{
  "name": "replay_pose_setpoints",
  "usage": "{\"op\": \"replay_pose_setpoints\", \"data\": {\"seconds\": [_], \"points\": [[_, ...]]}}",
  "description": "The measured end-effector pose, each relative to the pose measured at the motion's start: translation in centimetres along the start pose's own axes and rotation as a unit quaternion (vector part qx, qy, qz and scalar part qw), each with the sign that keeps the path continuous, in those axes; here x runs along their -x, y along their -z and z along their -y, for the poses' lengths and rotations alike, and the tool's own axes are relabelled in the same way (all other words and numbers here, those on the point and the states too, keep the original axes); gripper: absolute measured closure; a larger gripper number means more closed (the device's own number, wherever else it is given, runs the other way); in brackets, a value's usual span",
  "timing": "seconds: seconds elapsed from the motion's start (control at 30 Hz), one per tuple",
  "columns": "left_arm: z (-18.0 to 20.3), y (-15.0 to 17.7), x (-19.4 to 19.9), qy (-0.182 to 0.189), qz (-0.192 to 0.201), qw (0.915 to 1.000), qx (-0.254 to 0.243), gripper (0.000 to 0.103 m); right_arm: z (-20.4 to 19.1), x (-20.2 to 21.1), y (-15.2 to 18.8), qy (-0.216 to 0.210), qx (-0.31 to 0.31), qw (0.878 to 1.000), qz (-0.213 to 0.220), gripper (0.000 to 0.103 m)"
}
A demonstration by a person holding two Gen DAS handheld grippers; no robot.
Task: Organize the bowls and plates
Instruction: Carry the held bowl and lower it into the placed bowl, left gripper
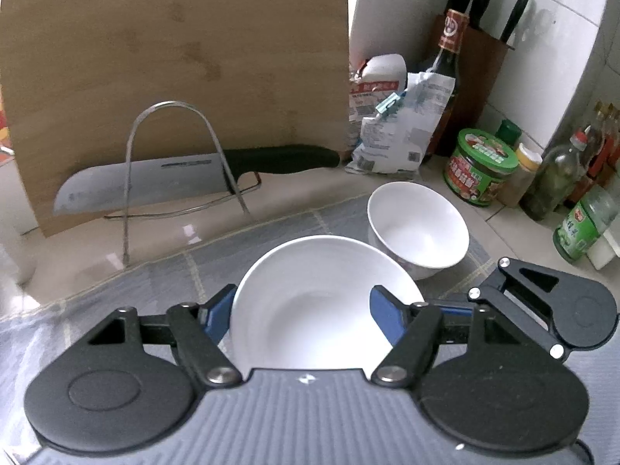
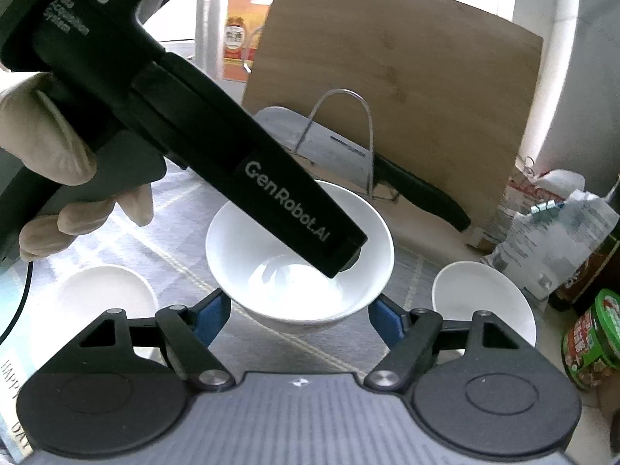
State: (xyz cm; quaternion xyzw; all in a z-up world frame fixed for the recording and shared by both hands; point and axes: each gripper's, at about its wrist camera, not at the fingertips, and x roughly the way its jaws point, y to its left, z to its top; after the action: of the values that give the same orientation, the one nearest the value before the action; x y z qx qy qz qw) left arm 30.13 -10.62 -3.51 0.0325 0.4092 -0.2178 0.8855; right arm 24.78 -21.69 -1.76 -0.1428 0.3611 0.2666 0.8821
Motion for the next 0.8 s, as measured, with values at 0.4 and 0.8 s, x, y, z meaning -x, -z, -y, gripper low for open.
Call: {"op": "replay_pose_setpoints", "data": {"seconds": [0.4, 0.8], "points": [[-0.4, 2.3, 4.2, -0.02, 0.025, 0.9993, 0.018, 0.03, -2.6, 2.2, -0.7, -0.023, 0.025, 0.999, 0.009, 0.021], [-1.7, 5.4, 7.3, -0.014, 0.026, 0.9994, 0.017, 0.03, -6.8, 3.0, -0.7, -0.023, 0.032, 0.999, -0.001, 0.021]]}}
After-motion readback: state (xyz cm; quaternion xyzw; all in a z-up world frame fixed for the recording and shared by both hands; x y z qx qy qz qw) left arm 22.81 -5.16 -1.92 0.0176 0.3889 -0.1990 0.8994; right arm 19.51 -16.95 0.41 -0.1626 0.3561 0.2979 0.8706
